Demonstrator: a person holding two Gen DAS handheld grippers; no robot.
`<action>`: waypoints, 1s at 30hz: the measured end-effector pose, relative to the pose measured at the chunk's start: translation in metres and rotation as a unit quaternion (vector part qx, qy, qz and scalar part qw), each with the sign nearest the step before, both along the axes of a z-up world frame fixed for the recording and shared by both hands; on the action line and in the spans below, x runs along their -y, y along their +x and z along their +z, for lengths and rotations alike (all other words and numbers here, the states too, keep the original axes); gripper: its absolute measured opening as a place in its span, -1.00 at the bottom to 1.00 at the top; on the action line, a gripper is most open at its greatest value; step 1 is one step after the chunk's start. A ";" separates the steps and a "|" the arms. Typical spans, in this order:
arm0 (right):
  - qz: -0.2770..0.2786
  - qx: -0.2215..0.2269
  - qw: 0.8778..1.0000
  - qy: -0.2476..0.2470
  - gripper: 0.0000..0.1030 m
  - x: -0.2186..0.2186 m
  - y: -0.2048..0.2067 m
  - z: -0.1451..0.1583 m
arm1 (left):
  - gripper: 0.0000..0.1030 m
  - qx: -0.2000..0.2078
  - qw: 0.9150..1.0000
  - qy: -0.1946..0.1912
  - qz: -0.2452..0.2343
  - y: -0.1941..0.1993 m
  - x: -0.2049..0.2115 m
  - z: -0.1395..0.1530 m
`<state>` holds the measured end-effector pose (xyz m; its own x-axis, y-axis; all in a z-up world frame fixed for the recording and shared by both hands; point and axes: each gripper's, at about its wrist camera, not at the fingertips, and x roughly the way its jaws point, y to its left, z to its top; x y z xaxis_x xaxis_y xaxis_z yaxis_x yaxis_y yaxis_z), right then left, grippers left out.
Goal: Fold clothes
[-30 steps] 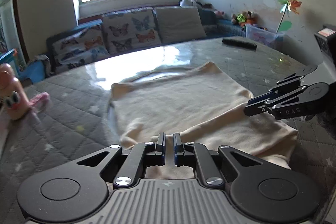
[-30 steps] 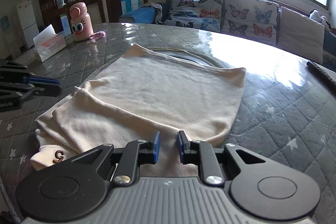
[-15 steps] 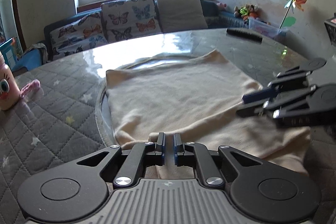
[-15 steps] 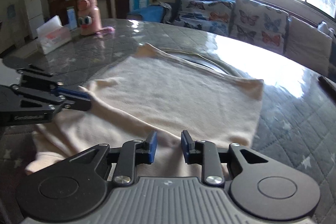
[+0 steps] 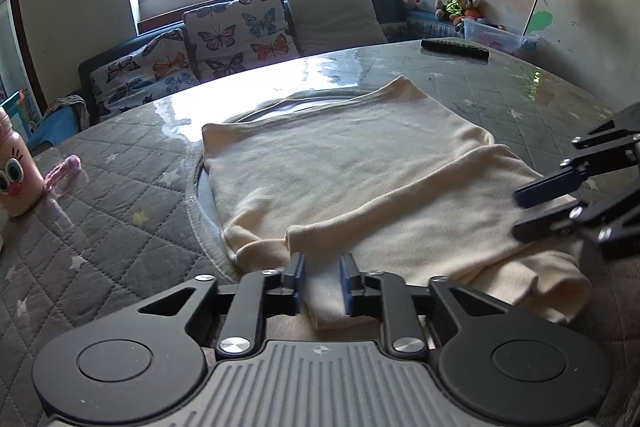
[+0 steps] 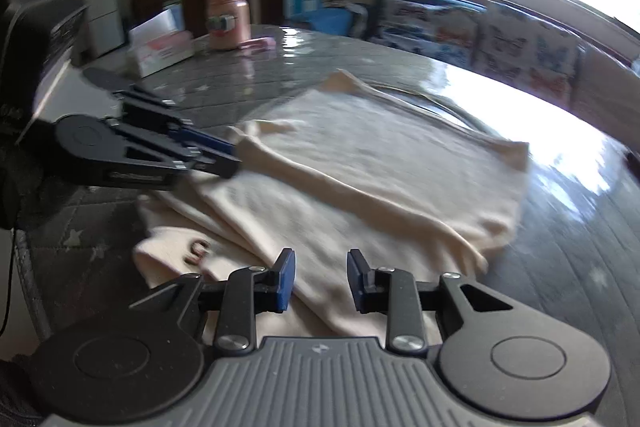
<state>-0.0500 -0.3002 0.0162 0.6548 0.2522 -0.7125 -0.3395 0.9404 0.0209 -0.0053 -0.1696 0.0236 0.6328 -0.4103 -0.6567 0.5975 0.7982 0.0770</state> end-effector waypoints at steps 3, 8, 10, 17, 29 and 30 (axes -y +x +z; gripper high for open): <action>-0.025 -0.009 1.000 0.008 -0.45 0.015 -0.011 -0.002 | -0.50 0.003 1.000 0.003 -0.002 -0.007 -0.005 0.001; -0.022 0.000 1.000 0.010 -0.45 0.020 -0.028 0.007 | -0.32 0.022 0.999 0.017 -0.024 -0.029 -0.017 0.009; -0.029 0.006 0.999 0.012 -0.42 0.023 -0.027 0.009 | -0.23 0.032 0.998 0.026 -0.037 -0.041 -0.023 0.012; -0.032 -0.016 0.999 0.009 -0.32 0.030 -0.030 0.000 | -0.03 0.060 0.990 0.073 -0.102 -0.082 -0.031 0.009; 0.043 0.013 0.996 -0.080 0.03 0.013 -0.056 0.005 | -0.63 0.092 0.982 0.064 -0.155 -0.087 0.000 -0.007; 0.051 0.015 0.995 -0.085 0.07 0.011 -0.057 0.004 | -0.70 0.090 0.983 0.056 -0.151 -0.084 0.001 -0.006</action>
